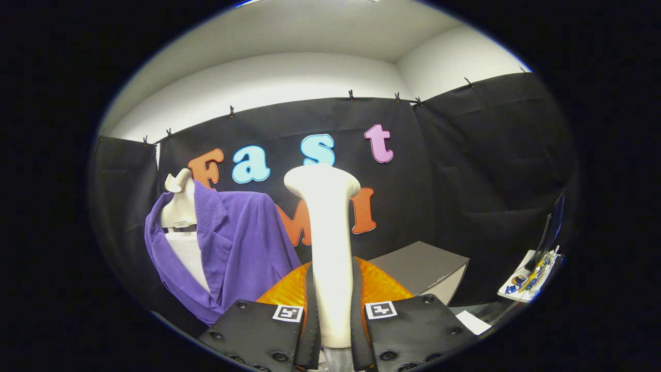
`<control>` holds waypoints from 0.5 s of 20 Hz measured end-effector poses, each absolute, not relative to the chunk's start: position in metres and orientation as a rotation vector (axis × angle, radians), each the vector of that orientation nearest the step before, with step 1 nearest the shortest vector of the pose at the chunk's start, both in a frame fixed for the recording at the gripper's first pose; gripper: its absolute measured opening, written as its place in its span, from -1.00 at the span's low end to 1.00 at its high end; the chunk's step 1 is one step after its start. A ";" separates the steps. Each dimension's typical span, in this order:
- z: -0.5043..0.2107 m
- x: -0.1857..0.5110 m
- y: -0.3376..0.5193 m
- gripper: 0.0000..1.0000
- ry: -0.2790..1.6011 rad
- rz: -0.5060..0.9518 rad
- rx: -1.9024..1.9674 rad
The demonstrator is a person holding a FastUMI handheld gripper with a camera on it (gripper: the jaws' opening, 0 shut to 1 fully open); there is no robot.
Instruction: Iron the clothes twice with a garment steamer, once on the left side and once on the right side.
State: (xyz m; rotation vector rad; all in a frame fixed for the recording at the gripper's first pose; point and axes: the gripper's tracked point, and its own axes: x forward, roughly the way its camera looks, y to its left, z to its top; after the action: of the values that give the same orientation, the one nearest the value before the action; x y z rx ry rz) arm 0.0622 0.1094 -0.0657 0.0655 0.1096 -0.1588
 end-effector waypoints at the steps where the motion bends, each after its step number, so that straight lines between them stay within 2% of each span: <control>1: -0.066 0.054 0.119 -0.39 0.104 -0.159 0.059; 10: -0.091 0.021 0.211 -0.39 0.084 -0.127 0.032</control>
State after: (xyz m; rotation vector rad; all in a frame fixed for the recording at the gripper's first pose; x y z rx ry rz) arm 0.0211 0.2115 -0.0913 0.0315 0.0844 -0.1270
